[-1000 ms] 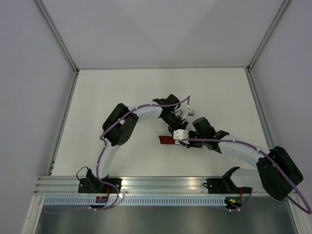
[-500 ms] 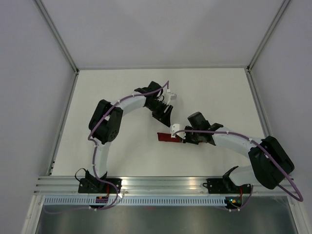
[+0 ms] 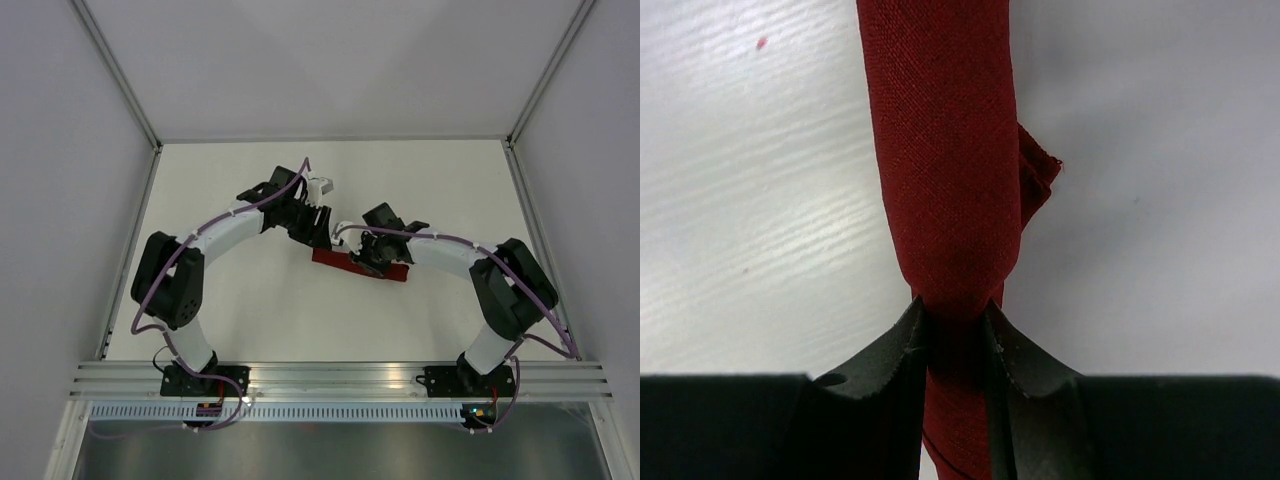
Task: Fold the napkin, place the utensils inside, and roll it up
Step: Roll the napkin with the utensil
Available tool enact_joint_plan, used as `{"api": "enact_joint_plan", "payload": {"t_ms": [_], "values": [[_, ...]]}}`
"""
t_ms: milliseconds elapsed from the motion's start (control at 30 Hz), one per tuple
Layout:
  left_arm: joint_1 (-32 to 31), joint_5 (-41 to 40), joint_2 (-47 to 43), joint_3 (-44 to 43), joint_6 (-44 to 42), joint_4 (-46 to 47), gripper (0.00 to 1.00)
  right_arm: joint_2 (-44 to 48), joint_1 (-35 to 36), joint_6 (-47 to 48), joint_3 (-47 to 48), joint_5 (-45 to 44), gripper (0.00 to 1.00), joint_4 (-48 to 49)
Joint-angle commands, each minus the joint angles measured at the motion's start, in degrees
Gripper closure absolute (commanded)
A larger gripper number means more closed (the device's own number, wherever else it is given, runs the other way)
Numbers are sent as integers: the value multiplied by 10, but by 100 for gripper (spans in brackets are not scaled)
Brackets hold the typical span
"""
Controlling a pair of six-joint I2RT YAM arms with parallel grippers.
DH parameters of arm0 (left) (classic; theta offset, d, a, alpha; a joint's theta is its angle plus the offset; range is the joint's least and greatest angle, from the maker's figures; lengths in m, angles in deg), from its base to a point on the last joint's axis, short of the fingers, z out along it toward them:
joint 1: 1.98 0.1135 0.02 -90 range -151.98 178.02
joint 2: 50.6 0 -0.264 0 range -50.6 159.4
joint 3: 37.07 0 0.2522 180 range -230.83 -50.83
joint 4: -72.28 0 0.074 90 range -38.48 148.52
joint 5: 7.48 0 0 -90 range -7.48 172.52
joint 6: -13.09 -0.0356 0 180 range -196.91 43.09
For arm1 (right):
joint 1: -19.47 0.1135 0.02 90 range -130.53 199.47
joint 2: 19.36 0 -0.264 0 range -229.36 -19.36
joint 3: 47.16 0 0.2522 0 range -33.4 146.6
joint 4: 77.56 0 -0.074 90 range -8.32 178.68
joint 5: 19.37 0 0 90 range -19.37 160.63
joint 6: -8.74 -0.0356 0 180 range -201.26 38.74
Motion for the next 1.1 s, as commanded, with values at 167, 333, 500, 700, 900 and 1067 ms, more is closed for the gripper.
{"api": "enact_joint_plan", "payload": {"t_ms": [167, 333, 500, 700, 900, 1067], "values": [[-1, -60, -171, 137, 106, 91, 39, -142, -24, -152, 128, 0, 76, -102], [-1, -114, -227, 214, 150, 138, 37, -194, -27, -215, 183, -6, 75, -109], [0, -191, -243, 272, 224, 209, 36, -239, -27, -281, 234, 1, 75, -110], [-1, -225, -186, 286, 312, 317, 41, -274, -27, -310, 272, 8, 75, -110], [-1, -251, -84, 246, 376, 370, 47, -293, -29, -334, 285, 25, 75, -106], [0, -269, -21, 198, 414, 382, 49, -300, -36, -373, 300, 57, 74, -98]]}}
